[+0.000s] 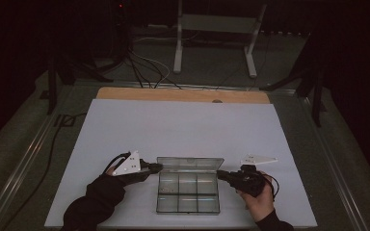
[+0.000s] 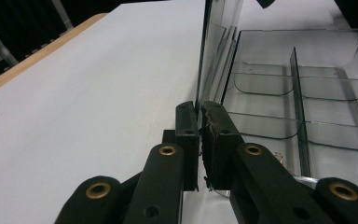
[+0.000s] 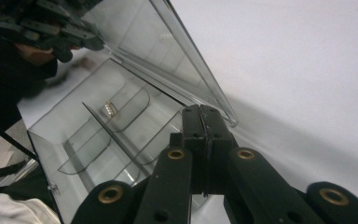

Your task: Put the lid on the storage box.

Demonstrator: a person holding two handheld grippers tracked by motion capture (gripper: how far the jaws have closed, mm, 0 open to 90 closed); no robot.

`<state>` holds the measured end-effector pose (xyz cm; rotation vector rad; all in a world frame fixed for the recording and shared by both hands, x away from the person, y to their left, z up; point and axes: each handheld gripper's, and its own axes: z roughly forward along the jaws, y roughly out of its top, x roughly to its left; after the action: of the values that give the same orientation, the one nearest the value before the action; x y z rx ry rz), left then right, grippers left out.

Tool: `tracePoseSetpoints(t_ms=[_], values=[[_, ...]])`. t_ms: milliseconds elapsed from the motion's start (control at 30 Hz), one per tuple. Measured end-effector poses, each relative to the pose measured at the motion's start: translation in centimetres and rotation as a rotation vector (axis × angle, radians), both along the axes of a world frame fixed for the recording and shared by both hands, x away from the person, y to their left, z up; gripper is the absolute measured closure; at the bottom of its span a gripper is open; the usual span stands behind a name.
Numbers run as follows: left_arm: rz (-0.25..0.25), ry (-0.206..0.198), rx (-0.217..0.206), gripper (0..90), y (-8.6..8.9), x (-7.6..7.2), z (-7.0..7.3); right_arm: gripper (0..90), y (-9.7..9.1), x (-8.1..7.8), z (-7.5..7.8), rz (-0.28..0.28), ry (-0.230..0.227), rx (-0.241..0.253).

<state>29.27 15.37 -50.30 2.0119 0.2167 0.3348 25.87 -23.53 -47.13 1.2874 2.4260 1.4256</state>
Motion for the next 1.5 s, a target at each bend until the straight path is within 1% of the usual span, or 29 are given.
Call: tracePoseSetpoints(t_ms=[233,333,433,533,567,633,667,733,767,800,867,900,933,967,1000,1033,1100,1133,1167,1233,1267,1300,1367,1400,1433,1467,1500], values=[[-0.011,-0.037,0.018,86.2,0.1,-0.3,0.0,90.0,-0.1,0.0,-0.1,0.0,0.003,0.005],[-0.018,-0.054,0.032,86.1,0.1,-0.4,0.0,90.0,-0.1,-0.1,-0.1,-0.002,0.005,0.007],[-0.022,-0.061,0.037,85.9,0.1,-0.4,0.0,90.0,-0.1,-0.1,-0.1,-0.003,0.004,0.008],[-0.025,-0.052,0.038,85.4,0.3,-0.4,-0.1,90.0,-0.1,-0.1,-0.1,-0.003,0.006,0.007],[-0.026,-0.05,0.04,84.5,0.3,-0.5,-0.1,90.0,-0.1,-0.1,-0.2,-0.003,0.006,0.006],[-0.012,-0.069,0.049,75.9,0.4,-0.7,-0.3,90.0,0.0,-0.1,-0.2,0.0,0.005,0.003],[-0.006,-0.057,0.049,75.1,0.5,-0.8,-0.3,90.0,-0.1,-0.1,-0.2,-0.002,0.006,0.005],[0.011,-0.015,0.033,66.6,0.6,-0.7,-0.1,90.0,0.0,-0.1,-0.2,-0.002,0.005,0.003],[0.016,-0.003,0.019,64.3,0.7,-0.7,-0.1,90.0,0.0,-0.1,-0.2,-0.002,0.004,0.003],[0.025,0.02,0.011,60.8,0.8,-0.7,0.0,90.0,0.0,-0.1,-0.2,-0.001,0.004,0.002],[0.039,0.079,-0.002,55.8,1.1,-0.5,0.2,90.0,0.0,-0.1,-0.1,-0.002,0.003,0.002],[0.042,0.095,-0.004,53.6,1.2,-0.5,0.2,90.0,0.0,-0.2,-0.1,-0.002,0.004,0.003],[0.057,0.119,-0.004,51.4,1.3,-0.5,0.3,90.0,0.0,-0.2,-0.1,-0.002,0.003,0.003],[0.065,0.131,-0.003,48.6,1.4,-0.4,0.4,90.0,0.0,-0.2,-0.1,-0.002,0.002,0.003],[0.063,0.153,-0.015,47.2,1.5,-0.4,0.4,90.0,0.0,-0.2,-0.1,-0.002,0.001,0.001],[0.063,0.161,-0.026,46.0,1.6,-0.5,0.4,90.0,0.0,-0.2,-0.1,-0.001,0.001,0.001],[0.065,0.178,-0.035,40.5,1.8,-0.5,0.6,90.0,0.0,-0.2,-0.1,-0.002,-0.002,0.001],[0.064,0.193,-0.046,37.7,1.9,-0.6,0.7,90.0,0.0,-0.2,-0.1,-0.001,-0.001,0.001],[0.069,0.201,-0.049,33.6,1.9,-0.6,0.7,90.0,0.0,-0.2,-0.1,0.005,-0.001,0.001],[0.074,0.205,-0.051,26.0,1.9,-0.7,0.8,90.0,0.0,-0.2,-0.1,0.005,-0.001,0.002],[0.091,0.229,-0.052,26.0,2.0,-0.7,0.8,90.0,0.0,-0.3,-0.1,0.005,-0.003,0.003],[0.093,0.248,-0.05,21.7,2.0,-0.7,0.8,90.0,0.0,-0.3,0.0,0.006,-0.004,0.002],[0.101,0.278,-0.052,20.9,2.2,-0.7,0.7,90.0,0.0,-0.3,0.0,0.007,-0.006,0.002],[0.101,0.294,-0.049,17.8,2.2,-0.7,0.7,90.0,0.0,-0.3,0.0,0.007,-0.006,0.003],[0.095,0.303,-0.048,15.7,2.3,-0.7,0.7,90.0,0.1,-0.4,0.0,0.006,-0.007,0.003],[0.092,0.307,-0.047,15.8,2.4,-0.7,0.7,90.0,0.1,-0.4,0.0,0.006,-0.007,0.003],[0.096,0.316,-0.051,14.2,2.4,-0.8,0.8,90.0,0.1,-0.4,0.0,0.008,-0.009,0.002]])
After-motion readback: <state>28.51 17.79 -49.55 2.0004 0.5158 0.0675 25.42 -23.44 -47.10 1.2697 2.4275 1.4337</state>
